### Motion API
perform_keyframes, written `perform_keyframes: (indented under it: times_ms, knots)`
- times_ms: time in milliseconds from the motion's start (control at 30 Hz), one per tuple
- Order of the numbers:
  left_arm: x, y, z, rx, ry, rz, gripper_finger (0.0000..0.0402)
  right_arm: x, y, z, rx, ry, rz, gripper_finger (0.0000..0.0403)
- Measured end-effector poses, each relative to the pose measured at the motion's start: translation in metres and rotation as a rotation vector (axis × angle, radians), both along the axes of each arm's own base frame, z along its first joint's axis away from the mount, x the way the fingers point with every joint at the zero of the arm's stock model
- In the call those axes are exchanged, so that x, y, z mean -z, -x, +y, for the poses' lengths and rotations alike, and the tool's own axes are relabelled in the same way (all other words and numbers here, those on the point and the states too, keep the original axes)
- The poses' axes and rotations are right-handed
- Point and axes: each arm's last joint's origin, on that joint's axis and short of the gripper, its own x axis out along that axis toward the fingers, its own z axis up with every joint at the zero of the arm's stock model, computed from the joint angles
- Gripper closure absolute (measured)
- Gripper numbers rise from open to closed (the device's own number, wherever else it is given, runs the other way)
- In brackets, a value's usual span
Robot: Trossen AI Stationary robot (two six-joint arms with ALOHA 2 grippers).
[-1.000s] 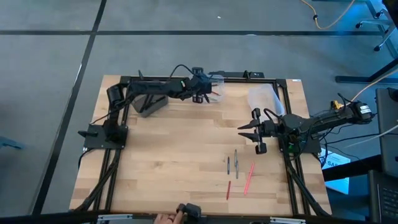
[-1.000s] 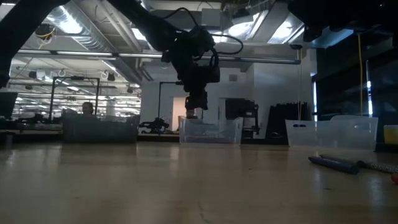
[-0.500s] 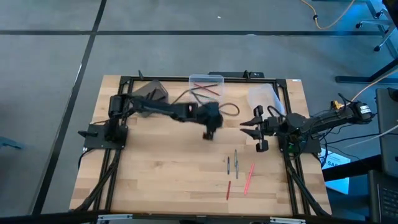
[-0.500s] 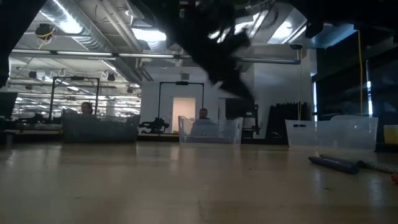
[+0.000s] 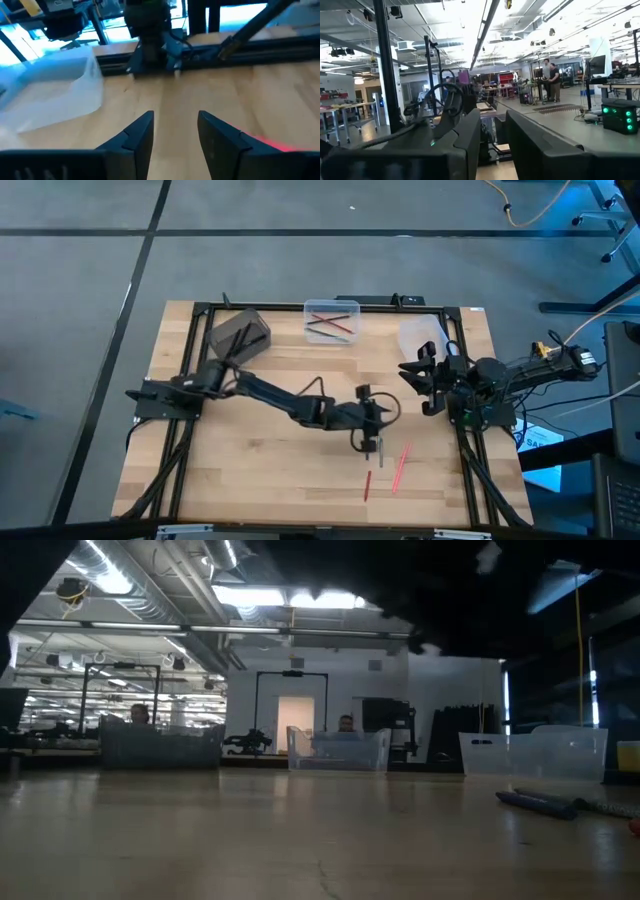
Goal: Sort crayons/erasers/pens/pencils in bins
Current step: Put the pink pencil into the left transparent bin
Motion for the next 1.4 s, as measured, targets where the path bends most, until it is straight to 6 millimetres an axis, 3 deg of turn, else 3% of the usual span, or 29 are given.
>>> perform_keyframes:
  times_ms: [267,500,667,967,1400]
  knots:
    - [0.011,-0.038,-0.026,0.007,0.087,0.032,0.0235,0.000,0.000,0.000,-0.019,-0.044,0.000,0.0305]
    - [0.042,-0.061,-0.049,0.054,0.160,0.023,0.0217,0.001,0.000,0.000,-0.036,-0.087,-0.002,0.0305]
    - [0.060,-0.074,-0.052,0.049,0.173,0.009,0.0217,0.002,-0.001,0.000,-0.046,-0.112,0.016,0.0305]
    - [0.081,-0.077,-0.063,0.044,0.206,0.074,0.0217,0.003,-0.001,0.000,-0.049,-0.122,0.017,0.0305]
    - [0.085,-0.074,-0.063,0.025,0.214,0.118,0.0217,0.004,-0.001,0.000,-0.063,-0.162,0.027,0.0305]
